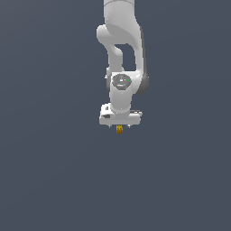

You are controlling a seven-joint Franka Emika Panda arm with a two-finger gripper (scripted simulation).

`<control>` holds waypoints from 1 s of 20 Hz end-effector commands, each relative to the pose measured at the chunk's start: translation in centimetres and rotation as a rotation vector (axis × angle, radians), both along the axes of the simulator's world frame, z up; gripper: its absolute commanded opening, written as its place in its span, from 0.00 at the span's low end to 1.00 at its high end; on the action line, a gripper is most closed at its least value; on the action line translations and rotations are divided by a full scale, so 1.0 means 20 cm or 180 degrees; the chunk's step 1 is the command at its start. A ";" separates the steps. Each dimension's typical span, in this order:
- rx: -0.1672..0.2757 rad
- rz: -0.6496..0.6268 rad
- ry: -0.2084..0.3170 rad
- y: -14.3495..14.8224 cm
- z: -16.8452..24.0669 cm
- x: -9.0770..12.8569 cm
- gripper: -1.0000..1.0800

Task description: Pick up the object and move it to a goal position.

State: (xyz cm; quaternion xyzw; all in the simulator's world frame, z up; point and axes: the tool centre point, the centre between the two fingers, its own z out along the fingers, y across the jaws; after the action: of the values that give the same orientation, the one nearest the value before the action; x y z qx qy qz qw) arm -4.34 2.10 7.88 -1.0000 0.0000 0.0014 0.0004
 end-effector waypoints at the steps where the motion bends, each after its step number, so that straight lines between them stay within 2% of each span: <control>1: -0.0002 0.0007 -0.0008 0.01 -0.02 -0.02 0.96; 9: -0.0002 0.0009 -0.0005 0.01 -0.06 -0.02 0.96; 20: -0.0002 0.0010 -0.0009 0.01 -0.27 -0.03 0.96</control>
State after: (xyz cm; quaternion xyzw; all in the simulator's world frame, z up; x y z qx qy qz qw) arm -4.92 2.30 2.83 -1.0000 -0.0015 0.0008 0.0000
